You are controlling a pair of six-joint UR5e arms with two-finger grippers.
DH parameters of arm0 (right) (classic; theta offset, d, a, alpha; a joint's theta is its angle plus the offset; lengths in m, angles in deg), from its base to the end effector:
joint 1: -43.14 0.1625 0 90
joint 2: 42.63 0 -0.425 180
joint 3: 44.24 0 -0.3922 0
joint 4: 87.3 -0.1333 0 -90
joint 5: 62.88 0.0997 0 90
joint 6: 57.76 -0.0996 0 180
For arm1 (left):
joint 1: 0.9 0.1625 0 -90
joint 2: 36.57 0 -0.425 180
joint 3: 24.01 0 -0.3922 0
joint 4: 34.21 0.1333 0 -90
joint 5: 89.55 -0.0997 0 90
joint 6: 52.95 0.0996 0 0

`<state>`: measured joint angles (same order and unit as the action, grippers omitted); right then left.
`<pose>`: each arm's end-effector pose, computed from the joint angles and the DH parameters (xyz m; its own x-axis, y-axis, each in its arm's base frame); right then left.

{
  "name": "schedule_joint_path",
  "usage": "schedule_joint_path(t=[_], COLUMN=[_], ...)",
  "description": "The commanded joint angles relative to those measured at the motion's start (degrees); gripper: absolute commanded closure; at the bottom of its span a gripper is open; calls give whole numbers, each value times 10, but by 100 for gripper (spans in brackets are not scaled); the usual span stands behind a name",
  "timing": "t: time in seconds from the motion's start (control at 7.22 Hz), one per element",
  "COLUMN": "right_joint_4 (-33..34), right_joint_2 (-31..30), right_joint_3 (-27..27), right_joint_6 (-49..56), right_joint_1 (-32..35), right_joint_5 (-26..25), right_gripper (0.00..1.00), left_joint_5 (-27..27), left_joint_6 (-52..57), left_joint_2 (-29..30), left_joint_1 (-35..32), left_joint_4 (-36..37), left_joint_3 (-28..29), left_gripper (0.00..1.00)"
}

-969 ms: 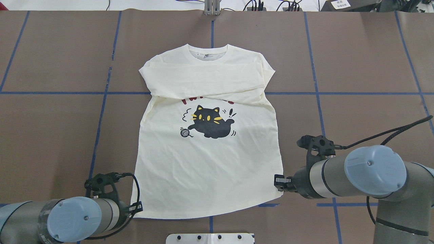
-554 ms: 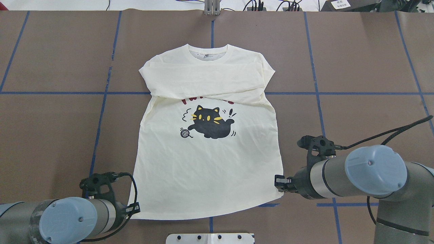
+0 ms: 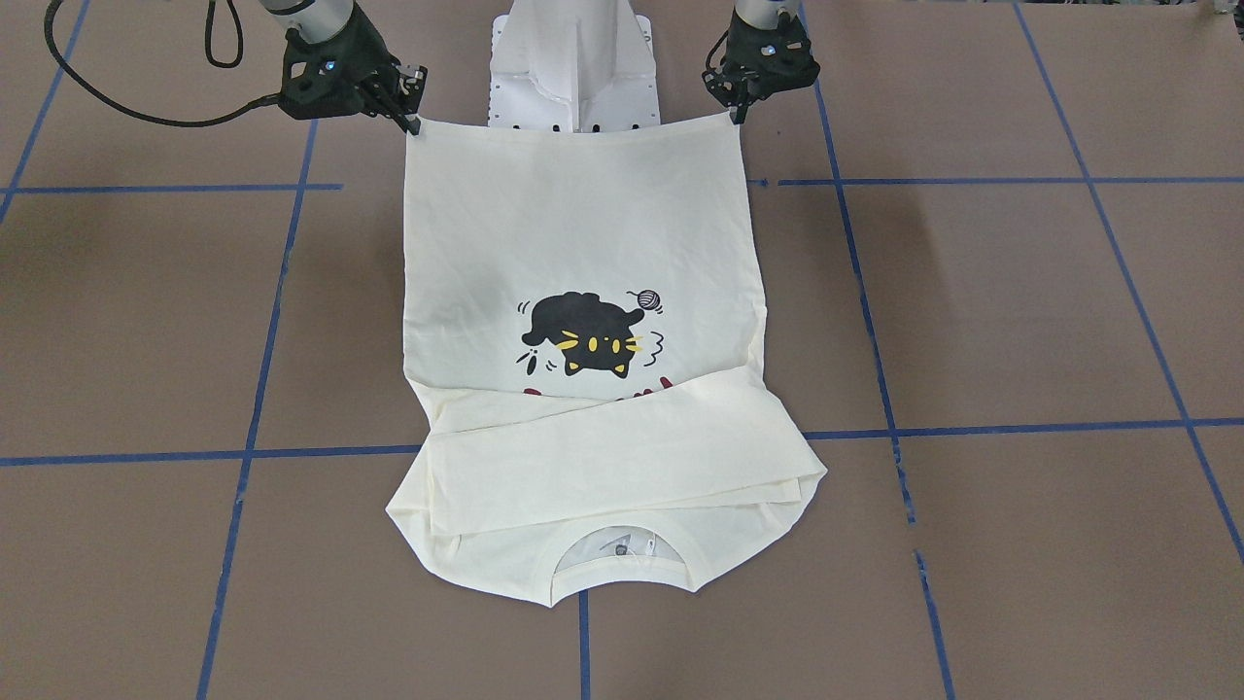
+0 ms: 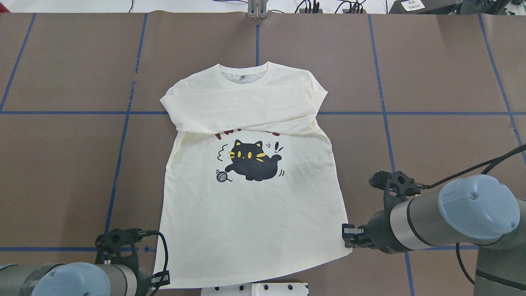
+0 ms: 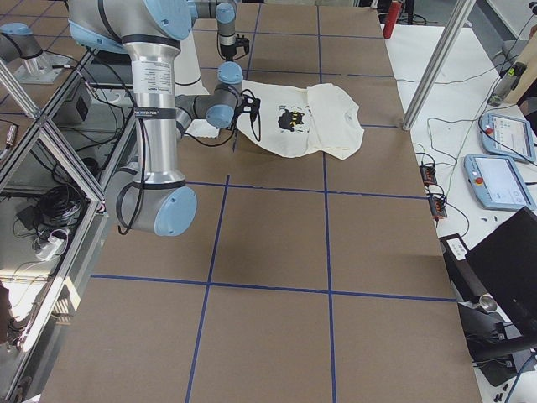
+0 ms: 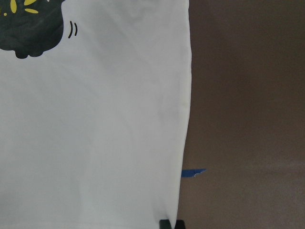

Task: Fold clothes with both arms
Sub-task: 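Lift the hem with both grippers and carry it toward the collar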

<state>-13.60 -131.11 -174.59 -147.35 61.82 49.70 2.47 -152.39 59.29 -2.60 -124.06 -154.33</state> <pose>-0.3807 -0.2291 0.2894 0.4995 0.1619 0.8510 0.0169 0.9804 -0.1964 0.4518 -0.1433 0.2997 0.6839 -0.1843 -0.7059 0.1181 0.9828 -0.1422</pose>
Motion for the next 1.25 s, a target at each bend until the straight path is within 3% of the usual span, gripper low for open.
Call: schedule_joint_path(t=[0.0,0.28,0.55,0.83,0.97,1.11], right_joint_4=[0,0,-1,-1,-1,-1], right_joint_2=[-45,-43,-20,46,94,128], right_joint_3=[-41,-34,-14,46,100,140], right_joint_6=[-2,-1,16,70,95,110], right_joint_1=[-11,-16,47,152,203,223], right_joint_5=[49,46,48,83,112,114], right_gripper=[100,100,100,100,100,100], left_joint_5=[1,7,39,54,87,97], left_joint_6=[15,37,96,175,214,245], left_joint_2=[0,0,7,33,53,106], left_joint_1=[41,30,-53,-141,-201,-248], left_joint_4=[40,43,43,45,45,45], left_joint_3=[-55,-84,-81,-71,-51,2], left_gripper=[100,100,100,100,100,100])
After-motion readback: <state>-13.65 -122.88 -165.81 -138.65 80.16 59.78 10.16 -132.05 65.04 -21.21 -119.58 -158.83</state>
